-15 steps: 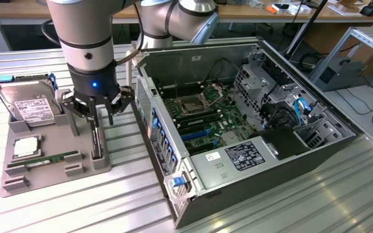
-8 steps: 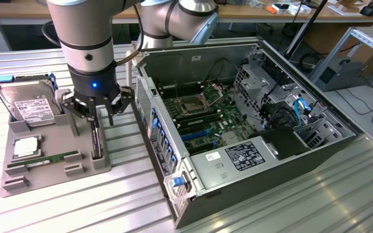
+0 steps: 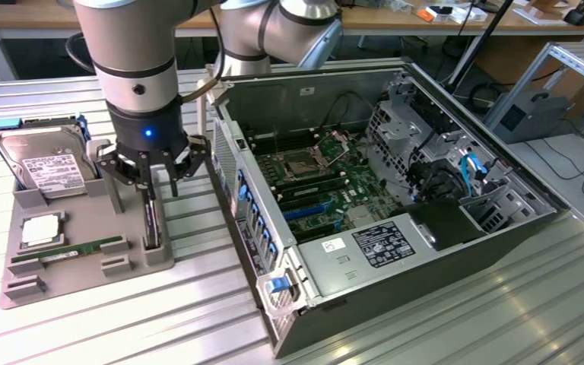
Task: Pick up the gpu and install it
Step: 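Pick up the gpu and move the gpu toward the slot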
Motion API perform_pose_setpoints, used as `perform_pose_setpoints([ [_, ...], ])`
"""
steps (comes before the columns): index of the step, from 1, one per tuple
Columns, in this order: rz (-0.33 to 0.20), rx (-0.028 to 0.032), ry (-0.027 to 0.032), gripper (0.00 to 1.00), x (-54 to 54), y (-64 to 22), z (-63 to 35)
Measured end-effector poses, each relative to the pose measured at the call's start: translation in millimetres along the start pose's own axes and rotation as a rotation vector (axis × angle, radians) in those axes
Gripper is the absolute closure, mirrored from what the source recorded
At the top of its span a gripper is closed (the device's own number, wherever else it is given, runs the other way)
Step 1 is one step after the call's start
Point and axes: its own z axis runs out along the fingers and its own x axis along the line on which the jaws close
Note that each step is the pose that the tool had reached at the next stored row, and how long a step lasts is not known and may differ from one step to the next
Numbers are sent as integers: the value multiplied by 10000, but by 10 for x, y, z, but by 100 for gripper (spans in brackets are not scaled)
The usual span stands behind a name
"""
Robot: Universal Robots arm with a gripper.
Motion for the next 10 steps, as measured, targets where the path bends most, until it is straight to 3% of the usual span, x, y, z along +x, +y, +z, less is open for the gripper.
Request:
perform_pose_setpoints([
  [4,-3,6,-3,64,-3,4,-151],
  [10,-1,-23,-3,64,156,41,-118],
])
